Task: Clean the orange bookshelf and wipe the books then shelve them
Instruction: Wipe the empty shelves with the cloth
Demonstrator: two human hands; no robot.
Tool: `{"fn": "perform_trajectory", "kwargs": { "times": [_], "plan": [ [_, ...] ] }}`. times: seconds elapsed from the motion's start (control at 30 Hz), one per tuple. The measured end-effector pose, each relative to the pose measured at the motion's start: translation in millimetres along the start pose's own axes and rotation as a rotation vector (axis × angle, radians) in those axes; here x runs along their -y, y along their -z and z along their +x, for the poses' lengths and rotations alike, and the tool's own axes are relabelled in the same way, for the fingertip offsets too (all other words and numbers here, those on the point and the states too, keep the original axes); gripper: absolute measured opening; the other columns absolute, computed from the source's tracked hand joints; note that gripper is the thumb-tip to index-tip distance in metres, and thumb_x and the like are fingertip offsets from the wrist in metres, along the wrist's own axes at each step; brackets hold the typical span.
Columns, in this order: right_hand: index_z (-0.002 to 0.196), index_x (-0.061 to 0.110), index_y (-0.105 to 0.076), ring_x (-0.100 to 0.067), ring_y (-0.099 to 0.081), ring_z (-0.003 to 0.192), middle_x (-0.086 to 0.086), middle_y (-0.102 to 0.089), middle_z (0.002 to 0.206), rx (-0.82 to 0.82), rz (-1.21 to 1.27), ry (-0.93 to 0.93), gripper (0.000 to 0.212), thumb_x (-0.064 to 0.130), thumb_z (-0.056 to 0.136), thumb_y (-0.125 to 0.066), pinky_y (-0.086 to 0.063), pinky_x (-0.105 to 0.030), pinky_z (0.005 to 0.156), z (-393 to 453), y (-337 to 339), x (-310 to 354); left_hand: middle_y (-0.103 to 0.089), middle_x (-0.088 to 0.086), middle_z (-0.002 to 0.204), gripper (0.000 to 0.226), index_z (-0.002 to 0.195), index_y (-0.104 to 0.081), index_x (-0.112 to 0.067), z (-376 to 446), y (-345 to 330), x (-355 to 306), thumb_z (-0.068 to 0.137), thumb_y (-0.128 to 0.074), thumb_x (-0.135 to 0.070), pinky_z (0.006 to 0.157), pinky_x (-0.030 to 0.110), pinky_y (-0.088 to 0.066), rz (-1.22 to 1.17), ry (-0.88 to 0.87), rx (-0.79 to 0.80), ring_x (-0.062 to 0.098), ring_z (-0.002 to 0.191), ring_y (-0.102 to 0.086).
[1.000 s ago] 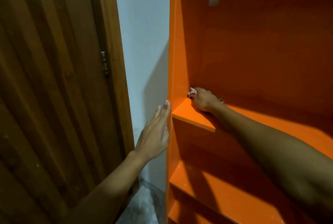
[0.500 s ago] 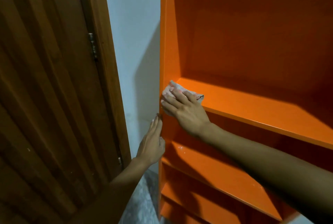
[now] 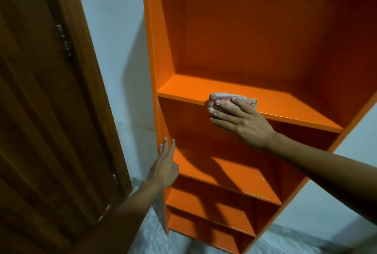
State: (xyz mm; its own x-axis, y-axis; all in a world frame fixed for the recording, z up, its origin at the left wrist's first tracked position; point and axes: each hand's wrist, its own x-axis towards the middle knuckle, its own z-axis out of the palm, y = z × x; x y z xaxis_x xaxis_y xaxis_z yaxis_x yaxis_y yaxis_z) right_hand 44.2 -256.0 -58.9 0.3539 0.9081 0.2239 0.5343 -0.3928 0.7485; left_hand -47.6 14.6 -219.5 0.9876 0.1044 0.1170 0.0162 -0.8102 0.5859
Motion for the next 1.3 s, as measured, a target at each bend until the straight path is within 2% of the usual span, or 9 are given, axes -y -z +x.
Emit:
{"fn": "perform_trajectory", "kwargs": {
  "times": [0.27,0.57,0.7,0.83,0.93,1.03,1.1,1.17,1.3],
  "plan": [
    [0.15,0.023,-0.037,-0.023,0.0,0.153,0.005,-0.015,0.162,-0.022,0.009,-0.12,0.058,0.01,0.094,-0.036,-0.003,-0.049,0.123,-107.3,-10.6,-24.1,0.016,-0.001,0.167,0.079,0.159,0.008,-0.027,-5.0,-69.7,-34.6,0.1,-0.043,-0.011,0.118,0.036,-0.029,-0.006,-0.054,0.256,0.023,0.154,0.011],
    [0.14,0.013,-0.051,-0.036,-0.032,0.143,-0.008,-0.045,0.15,-0.099,0.347,-0.369,0.05,0.014,0.108,-0.012,-0.012,-0.055,0.12,-182.8,-18.4,2.0,0.015,-0.002,0.167,0.076,0.16,0.006,-0.026,-8.6,-120.8,-58.2,0.103,-0.043,-0.014,0.117,0.038,-0.03,0.06,-0.083,0.432,0.025,0.154,0.01],
    [0.139,0.013,-0.052,-0.036,-0.032,0.143,-0.012,-0.046,0.149,-0.114,0.636,-0.551,0.037,0.012,0.108,-0.033,-0.018,-0.057,0.119,-178.8,-45.7,59.1,0.012,0.003,0.167,0.075,0.16,0.005,-0.023,-7.6,-136.7,-55.6,0.102,-0.043,-0.017,0.123,0.042,-0.019,0.119,-0.082,0.452,0.028,0.154,0.01],
    [0.144,0.014,-0.049,-0.03,-0.026,0.148,-0.01,-0.037,0.156,0.014,0.94,-0.908,0.074,-0.023,0.08,-0.054,-0.026,-0.056,0.117,-169.3,-92.3,118.5,0.003,0.008,0.168,0.073,0.16,0.001,-0.019,0.0,-150.4,-41.1,0.101,-0.043,-0.02,0.124,0.046,-0.014,0.219,-0.071,0.425,0.032,0.154,0.004],
    [0.145,0.023,-0.048,-0.029,-0.029,0.146,-0.008,-0.036,0.157,0.134,1.147,-1.171,0.055,-0.002,0.096,-0.048,-0.025,-0.052,0.119,-155.9,-125.8,136.5,-0.015,0.017,0.165,0.071,0.159,-0.018,-0.012,8.0,-160.1,-20.8,0.093,-0.045,-0.02,0.117,0.056,-0.025,0.267,-0.064,0.364,0.042,0.151,-0.015],
    [0.155,0.028,-0.024,-0.036,-0.031,0.143,-0.011,-0.023,0.162,0.47,1.081,-1.259,0.062,0.011,0.099,-0.046,-0.031,-0.049,0.115,-156.6,-161.9,149.5,-0.038,0.024,0.155,0.079,0.15,-0.041,-0.005,15.0,-169.8,0.5,0.073,-0.046,-0.022,0.1,0.06,-0.043,0.32,-0.065,0.36,0.048,0.14,-0.037],
    [0.156,0.033,-0.012,-0.039,-0.034,0.14,-0.012,-0.022,0.161,0.601,1.083,-1.296,0.061,0.045,0.102,-0.038,-0.034,-0.05,0.11,-157.5,-175.2,158.9,-0.041,0.022,0.154,0.08,0.148,-0.044,-0.007,14.3,-175.2,10.2,0.07,-0.05,-0.021,0.094,0.058,-0.047,0.32,-0.101,0.33,0.046,0.139,-0.04],
    [0.156,0.034,-0.014,-0.04,-0.038,0.136,-0.012,-0.024,0.16,0.62,0.993,-1.269,0.066,0.062,0.098,-0.03,-0.035,-0.048,0.107,-155.1,-186.6,169.6,-0.04,0.019,0.155,0.08,0.149,-0.042,-0.01,11.5,-178.6,16.9,0.071,-0.053,-0.021,0.094,0.06,-0.046,0.312,-0.131,0.281,0.045,0.14,-0.04],
    [0.152,0.038,-0.027,-0.042,-0.039,0.131,-0.015,-0.031,0.157,0.579,0.8,-1.276,0.059,0.06,0.099,-0.03,-0.035,-0.049,0.104,-141.7,-195.7,180.0,-0.037,0.017,0.157,0.082,0.151,-0.04,-0.01,9.7,-182.0,19.5,0.072,-0.055,-0.02,0.102,0.064,-0.04,0.304,-0.142,0.246,0.041,0.143,-0.037]
  ]
}}
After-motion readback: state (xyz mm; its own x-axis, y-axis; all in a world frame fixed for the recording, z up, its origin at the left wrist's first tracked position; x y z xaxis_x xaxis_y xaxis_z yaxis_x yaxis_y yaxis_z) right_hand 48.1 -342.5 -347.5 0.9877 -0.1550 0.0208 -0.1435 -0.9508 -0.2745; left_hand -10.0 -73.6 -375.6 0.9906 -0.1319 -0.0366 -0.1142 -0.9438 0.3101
